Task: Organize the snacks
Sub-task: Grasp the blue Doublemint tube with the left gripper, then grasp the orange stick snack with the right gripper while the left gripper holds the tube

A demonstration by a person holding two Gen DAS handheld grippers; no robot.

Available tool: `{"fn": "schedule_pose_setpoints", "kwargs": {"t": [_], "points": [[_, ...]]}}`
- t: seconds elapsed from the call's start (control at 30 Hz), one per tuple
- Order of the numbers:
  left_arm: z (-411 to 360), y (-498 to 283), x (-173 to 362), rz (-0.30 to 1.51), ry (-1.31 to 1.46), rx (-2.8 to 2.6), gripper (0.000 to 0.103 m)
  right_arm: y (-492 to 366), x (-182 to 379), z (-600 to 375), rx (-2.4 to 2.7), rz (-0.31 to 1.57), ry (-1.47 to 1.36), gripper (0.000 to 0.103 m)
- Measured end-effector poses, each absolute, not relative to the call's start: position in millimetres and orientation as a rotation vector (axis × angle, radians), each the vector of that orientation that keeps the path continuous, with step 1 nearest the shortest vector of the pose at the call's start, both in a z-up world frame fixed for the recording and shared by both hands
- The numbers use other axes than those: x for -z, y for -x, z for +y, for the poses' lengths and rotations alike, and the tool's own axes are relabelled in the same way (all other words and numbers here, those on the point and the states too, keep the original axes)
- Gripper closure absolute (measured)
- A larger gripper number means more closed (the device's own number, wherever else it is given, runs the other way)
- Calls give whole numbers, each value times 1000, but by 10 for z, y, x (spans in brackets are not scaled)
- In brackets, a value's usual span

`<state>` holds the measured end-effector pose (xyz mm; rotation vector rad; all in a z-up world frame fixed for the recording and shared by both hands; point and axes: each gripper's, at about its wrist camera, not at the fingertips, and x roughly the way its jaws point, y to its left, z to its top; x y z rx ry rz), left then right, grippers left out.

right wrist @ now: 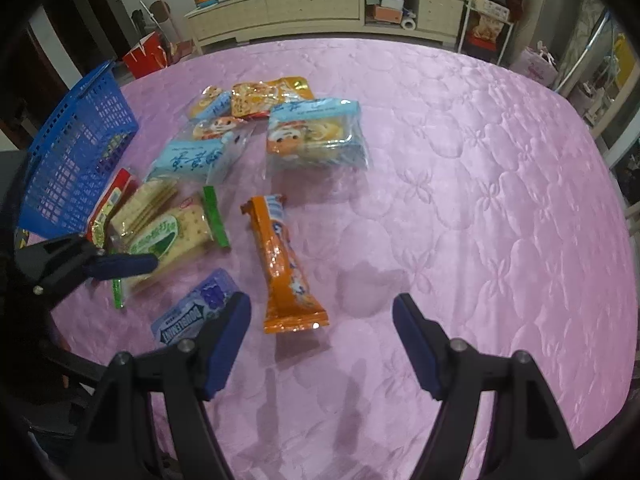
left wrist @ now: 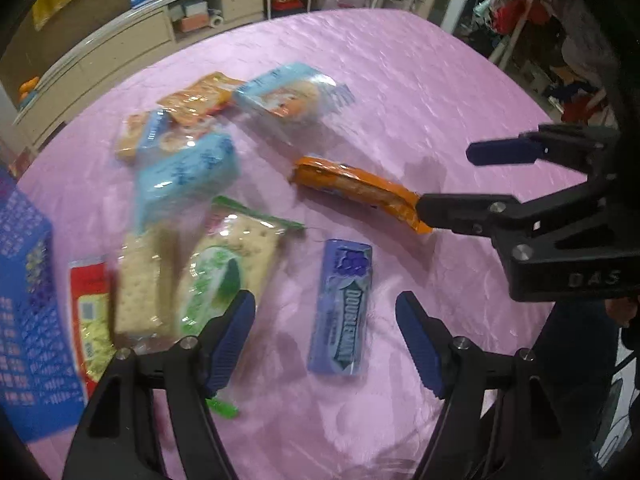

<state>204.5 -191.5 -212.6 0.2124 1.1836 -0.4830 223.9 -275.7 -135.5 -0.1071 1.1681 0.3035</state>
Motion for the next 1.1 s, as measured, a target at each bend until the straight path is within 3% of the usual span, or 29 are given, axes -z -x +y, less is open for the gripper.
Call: {"fn": "schedule_pose_setpoints", "kwargs": {"t": [0.07, 0.13, 0.2, 0.8, 0.97, 1.03, 1.07, 1.1], "points": [[-1975, -2070, 2196, 1192, -215, 491, 38, -2252, 1368, -2756, -306, 1170, 107, 26], [-1994, -2075, 2242, 1203, -222, 493, 59, -2258, 1377, -2760, -308, 1173, 102, 26], [-2010, -2077, 2322, 1231, -229, 491, 73, -2263, 1382, -2768, -309, 1173, 99, 26], [-1183, -2045, 1876, 1107, -66, 315, 73, -2557, 1576, -2321, -368, 1194, 192, 26], [-1002, -2072, 1896, 1105, -58, 268, 73, -2615, 1698, -2235, -357, 1227, 212, 44], [-948, -2094, 1935, 1115, -43, 256, 73, -2627, 1752, -2224, -327, 1245, 216, 60], [-927, -2103, 1959, 1118, -36, 255, 73, -2614, 1733, -2220, -315, 1226, 224, 74], [-940, -2114, 1979, 1120, -33, 254, 73, -2602, 1721, -2215, -326, 1230, 212, 78]]}}
